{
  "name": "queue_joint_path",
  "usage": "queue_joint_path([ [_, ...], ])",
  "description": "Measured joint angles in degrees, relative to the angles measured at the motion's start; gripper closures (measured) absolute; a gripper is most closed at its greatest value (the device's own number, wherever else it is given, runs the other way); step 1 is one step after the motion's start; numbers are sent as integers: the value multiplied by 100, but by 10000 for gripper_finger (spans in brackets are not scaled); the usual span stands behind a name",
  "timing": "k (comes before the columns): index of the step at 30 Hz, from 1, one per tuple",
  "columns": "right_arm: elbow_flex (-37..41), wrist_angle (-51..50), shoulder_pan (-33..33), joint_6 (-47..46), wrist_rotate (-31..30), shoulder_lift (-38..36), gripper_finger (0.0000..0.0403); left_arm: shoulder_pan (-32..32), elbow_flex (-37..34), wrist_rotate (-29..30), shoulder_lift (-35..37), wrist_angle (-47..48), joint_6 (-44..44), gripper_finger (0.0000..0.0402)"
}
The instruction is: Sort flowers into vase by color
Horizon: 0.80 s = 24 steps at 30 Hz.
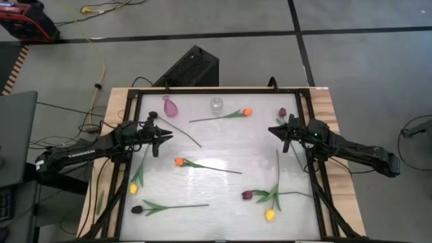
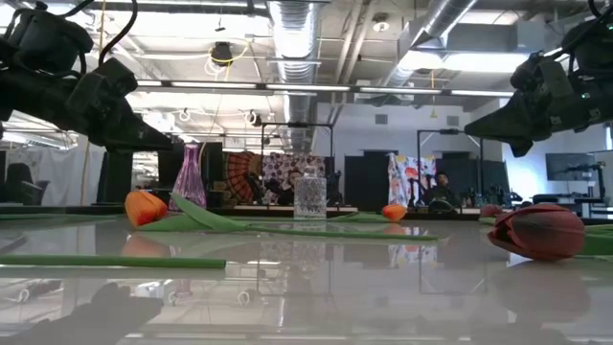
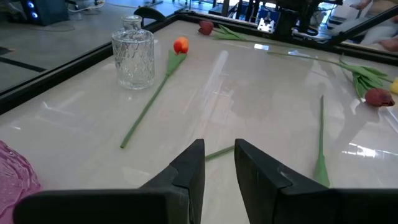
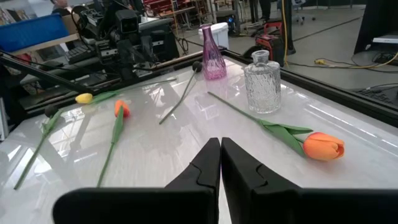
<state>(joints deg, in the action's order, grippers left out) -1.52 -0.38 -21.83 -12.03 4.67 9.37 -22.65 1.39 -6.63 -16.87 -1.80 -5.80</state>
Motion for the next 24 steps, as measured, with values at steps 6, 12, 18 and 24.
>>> queue_joint_path([
  [6,0,-2,-2,0,2,-2,360,2,0,48,1,-68,142,326],
  [12,0,-5,-1,91,0,-1,360,4,0,38,0,-93,-1907,326],
  [18,-2,-26,1,1377,0,0,360,4,0,694,0,-182,-2731,326],
  [24,-2,-28,1,1495,-1,-1,360,59,-74,370,-14,-849,-2566,326],
])
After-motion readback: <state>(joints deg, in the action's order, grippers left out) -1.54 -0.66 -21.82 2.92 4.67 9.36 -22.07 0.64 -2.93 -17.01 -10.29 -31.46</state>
